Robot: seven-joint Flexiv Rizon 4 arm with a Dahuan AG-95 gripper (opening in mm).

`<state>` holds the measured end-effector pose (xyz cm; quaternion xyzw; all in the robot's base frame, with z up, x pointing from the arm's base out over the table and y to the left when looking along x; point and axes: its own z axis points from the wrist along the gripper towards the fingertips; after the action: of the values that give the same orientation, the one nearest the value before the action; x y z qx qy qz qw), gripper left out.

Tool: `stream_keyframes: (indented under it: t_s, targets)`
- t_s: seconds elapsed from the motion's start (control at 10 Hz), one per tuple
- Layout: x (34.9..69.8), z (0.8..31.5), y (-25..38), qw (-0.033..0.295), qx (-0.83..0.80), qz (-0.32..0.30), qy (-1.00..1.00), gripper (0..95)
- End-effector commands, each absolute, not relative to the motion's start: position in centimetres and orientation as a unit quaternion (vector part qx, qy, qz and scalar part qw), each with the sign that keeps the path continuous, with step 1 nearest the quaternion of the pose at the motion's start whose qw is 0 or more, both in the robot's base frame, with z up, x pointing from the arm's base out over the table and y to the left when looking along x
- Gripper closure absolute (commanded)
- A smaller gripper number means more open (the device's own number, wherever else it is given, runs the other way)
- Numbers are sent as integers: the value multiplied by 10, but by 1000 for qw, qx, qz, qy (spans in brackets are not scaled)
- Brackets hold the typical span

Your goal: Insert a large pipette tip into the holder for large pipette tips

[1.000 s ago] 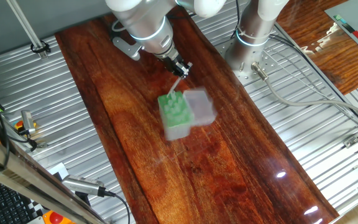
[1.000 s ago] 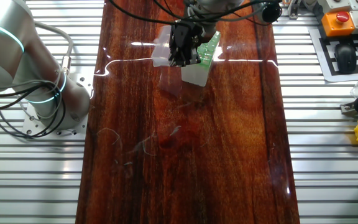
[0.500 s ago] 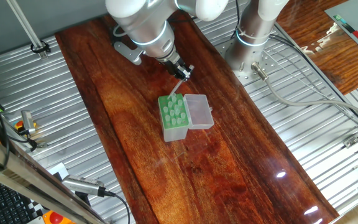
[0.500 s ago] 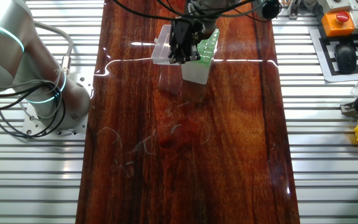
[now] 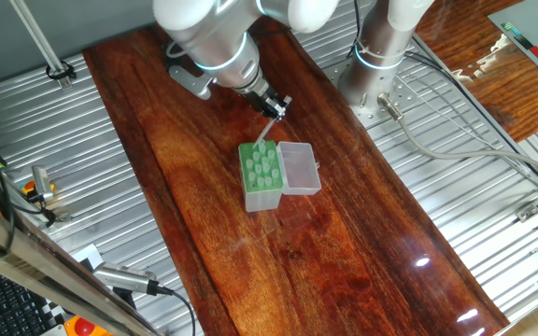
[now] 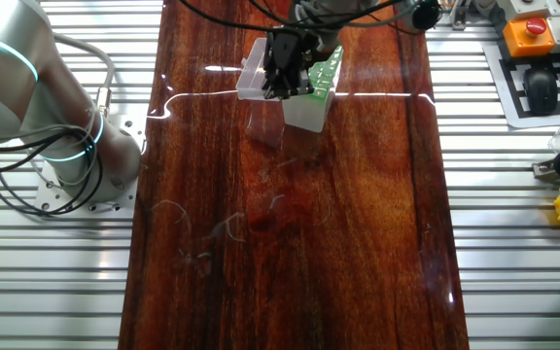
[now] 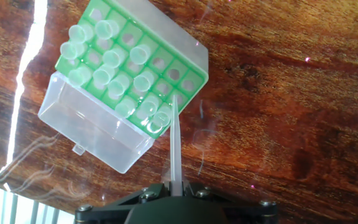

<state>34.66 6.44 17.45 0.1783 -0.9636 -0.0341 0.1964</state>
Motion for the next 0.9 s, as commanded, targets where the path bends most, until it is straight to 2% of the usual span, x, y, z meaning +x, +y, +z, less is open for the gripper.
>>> stream_keyframes:
  t_s: [0.1,0.9]
  targets:
    - [344,176,63,199,180,-34,-963,950]
    - [345,182,60,222,182,-35,-957,950]
